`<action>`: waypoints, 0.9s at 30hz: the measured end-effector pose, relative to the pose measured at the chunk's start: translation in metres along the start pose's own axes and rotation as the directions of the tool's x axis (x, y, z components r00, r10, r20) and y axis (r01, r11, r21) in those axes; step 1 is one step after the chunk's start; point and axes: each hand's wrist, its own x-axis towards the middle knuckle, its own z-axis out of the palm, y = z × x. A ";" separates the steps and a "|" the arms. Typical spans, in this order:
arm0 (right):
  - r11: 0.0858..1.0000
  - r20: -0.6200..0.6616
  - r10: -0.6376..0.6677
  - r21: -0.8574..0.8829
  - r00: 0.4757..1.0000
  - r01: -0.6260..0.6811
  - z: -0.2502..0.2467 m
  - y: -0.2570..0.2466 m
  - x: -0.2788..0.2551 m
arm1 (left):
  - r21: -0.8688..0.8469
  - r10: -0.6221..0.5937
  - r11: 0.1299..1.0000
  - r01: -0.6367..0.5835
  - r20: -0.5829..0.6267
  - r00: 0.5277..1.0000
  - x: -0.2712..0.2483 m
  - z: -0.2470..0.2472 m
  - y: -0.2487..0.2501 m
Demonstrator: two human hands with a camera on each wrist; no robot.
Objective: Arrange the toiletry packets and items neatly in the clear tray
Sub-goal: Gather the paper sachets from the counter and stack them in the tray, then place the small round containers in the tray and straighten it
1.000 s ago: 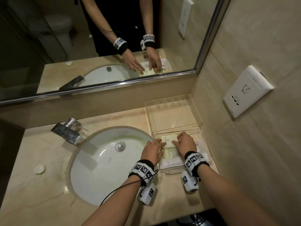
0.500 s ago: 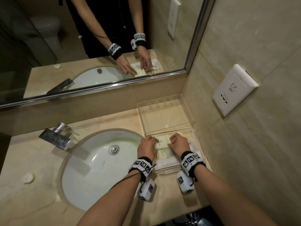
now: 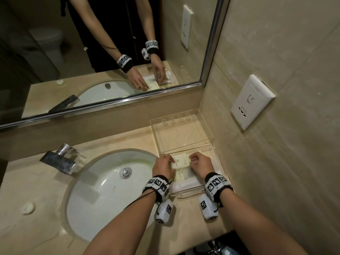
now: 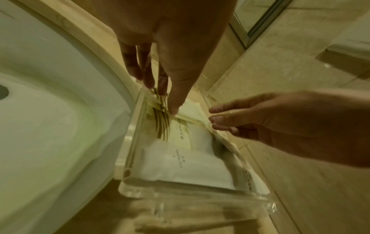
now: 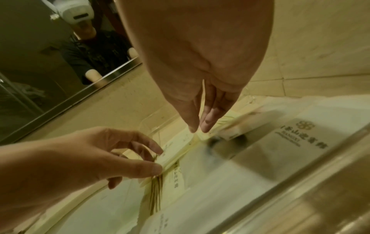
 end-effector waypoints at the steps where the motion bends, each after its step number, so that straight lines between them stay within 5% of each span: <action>1: 1.000 -0.020 -0.006 0.030 1.000 0.006 -0.004 0.001 -0.002 | -0.041 -0.002 0.999 0.003 0.007 1.000 0.000 -0.002 -0.002; 10: 0.993 -0.055 0.008 0.115 0.998 -0.002 -0.018 0.000 -0.022 | -0.360 -0.139 0.926 0.115 -0.042 0.989 -0.042 -0.037 -0.037; 14: 0.979 -0.030 -0.131 0.154 0.991 0.134 0.002 -0.035 -0.028 | -0.454 -0.226 0.878 0.153 -0.112 0.968 -0.075 -0.057 -0.059; 22: 0.914 0.226 -0.370 0.264 0.901 0.309 0.107 -0.125 -0.055 | -0.540 -0.464 0.800 0.262 -0.279 0.841 -0.162 -0.105 -0.134; 27: 0.886 0.403 -0.461 0.251 0.790 0.389 0.178 -0.170 -0.094 | -0.619 -0.639 0.700 0.355 -0.323 0.698 -0.225 -0.124 -0.190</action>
